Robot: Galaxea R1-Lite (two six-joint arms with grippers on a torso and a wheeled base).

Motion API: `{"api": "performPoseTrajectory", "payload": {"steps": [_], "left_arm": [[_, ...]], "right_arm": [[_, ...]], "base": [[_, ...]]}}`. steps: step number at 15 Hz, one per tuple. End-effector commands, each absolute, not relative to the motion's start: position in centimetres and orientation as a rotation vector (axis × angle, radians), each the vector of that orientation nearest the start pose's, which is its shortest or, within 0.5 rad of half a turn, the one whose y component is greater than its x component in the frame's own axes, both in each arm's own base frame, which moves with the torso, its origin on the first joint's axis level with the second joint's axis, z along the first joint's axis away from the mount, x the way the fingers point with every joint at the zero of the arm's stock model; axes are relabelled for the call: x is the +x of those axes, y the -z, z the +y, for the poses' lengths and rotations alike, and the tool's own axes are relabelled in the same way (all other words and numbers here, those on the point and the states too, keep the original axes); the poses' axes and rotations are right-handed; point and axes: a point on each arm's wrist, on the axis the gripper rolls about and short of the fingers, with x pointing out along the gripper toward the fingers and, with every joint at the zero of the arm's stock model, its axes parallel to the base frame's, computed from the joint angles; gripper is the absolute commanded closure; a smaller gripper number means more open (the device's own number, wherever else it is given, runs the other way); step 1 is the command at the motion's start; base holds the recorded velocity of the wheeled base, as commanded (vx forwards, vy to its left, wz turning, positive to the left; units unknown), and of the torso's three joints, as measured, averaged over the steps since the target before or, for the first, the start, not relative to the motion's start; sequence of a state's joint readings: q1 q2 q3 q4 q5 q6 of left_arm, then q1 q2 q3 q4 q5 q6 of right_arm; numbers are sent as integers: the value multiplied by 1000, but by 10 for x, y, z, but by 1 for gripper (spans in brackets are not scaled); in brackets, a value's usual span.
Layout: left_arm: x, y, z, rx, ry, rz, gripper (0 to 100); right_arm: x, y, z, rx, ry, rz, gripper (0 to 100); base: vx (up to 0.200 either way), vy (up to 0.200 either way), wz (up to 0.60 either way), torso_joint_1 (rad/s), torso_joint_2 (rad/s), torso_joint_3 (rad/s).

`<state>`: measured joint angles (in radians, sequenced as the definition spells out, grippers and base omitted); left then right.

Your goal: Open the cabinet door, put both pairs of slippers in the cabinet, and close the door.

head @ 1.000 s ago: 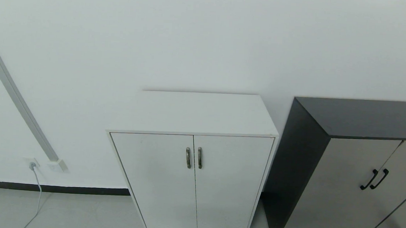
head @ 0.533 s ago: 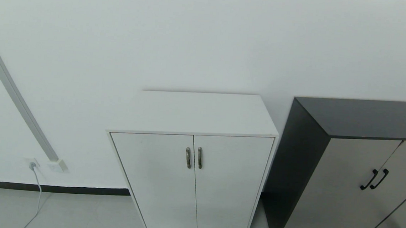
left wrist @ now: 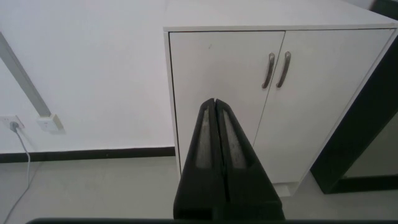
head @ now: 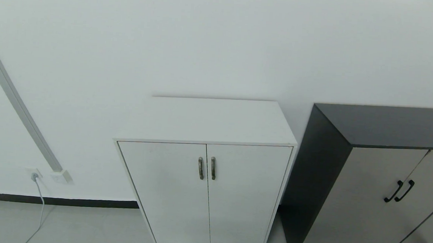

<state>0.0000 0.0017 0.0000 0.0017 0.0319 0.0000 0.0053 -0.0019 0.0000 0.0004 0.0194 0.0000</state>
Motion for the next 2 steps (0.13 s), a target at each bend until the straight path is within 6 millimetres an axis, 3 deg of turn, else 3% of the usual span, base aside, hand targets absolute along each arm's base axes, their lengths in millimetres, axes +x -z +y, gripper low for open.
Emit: {"api": "performPoseTrajectory", "payload": {"steps": [1,2], "left_arm": [[-23,-75,1,0,-32,5,100],[-23,-75,1,0,-32,5,100]], "right_arm": [[-23,-75,0,0,-26,2,100],[-23,-75,0,0,-26,2,100]], "base": [[0,0,0,0,0,0],[0,0,0,0,0,0]]}}
